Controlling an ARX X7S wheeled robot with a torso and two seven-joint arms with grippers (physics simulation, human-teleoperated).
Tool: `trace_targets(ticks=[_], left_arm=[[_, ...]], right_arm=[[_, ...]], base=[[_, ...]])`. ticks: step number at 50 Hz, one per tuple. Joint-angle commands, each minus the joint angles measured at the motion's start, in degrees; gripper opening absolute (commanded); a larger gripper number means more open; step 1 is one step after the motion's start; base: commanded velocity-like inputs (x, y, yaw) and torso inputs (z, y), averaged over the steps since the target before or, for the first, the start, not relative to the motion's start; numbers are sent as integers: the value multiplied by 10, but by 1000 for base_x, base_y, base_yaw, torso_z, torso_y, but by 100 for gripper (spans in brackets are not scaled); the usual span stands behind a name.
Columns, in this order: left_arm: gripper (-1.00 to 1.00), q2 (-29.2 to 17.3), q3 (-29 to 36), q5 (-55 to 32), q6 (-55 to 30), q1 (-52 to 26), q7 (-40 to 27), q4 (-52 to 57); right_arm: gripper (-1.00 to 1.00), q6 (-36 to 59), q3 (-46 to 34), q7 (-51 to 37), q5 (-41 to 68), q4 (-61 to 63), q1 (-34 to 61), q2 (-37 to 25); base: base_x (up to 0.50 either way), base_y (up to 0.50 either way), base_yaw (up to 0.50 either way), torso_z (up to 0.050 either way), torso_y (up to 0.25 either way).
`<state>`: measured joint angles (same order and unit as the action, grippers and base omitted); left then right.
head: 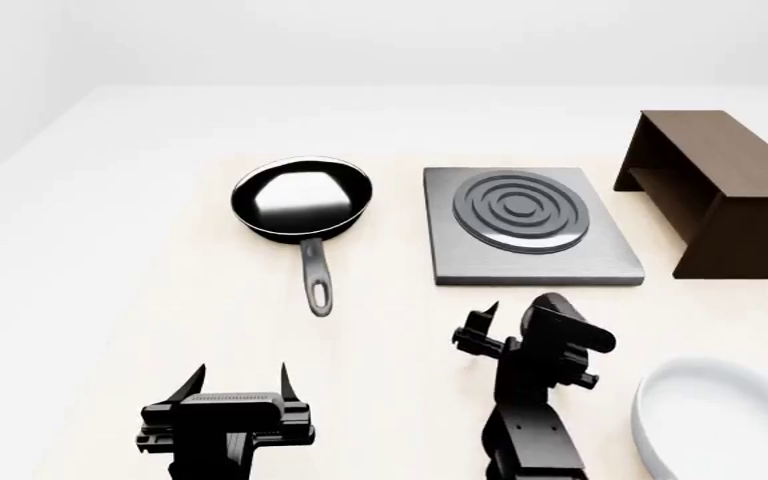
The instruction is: Turn on the stove.
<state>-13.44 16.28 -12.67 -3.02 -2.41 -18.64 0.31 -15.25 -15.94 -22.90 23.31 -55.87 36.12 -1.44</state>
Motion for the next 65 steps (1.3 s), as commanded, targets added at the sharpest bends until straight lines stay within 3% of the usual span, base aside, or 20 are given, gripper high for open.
trace_targets(ticks=[1,32,41,65], left_arm=[[100,5,-6,3,21,3,13,-3],[100,1,1,0,23,1,7,-4],[100,-1,3,-1,25,1,5,-6],[100,-5,8,-6,26,2,0,-3]], right_arm=[[100,-14,72,-41,19,-10,-3,-11],[100,-30,54,-43,35,-15,-3,-12],[100,-24,27,-64,14,52,-39,-21],[100,-23,12,-68,22,56,-40,-23]], base=[[0,0,0,0,0],[0,0,0,0,0],[0,0,0,0,0],[0,0,0,0,0]])
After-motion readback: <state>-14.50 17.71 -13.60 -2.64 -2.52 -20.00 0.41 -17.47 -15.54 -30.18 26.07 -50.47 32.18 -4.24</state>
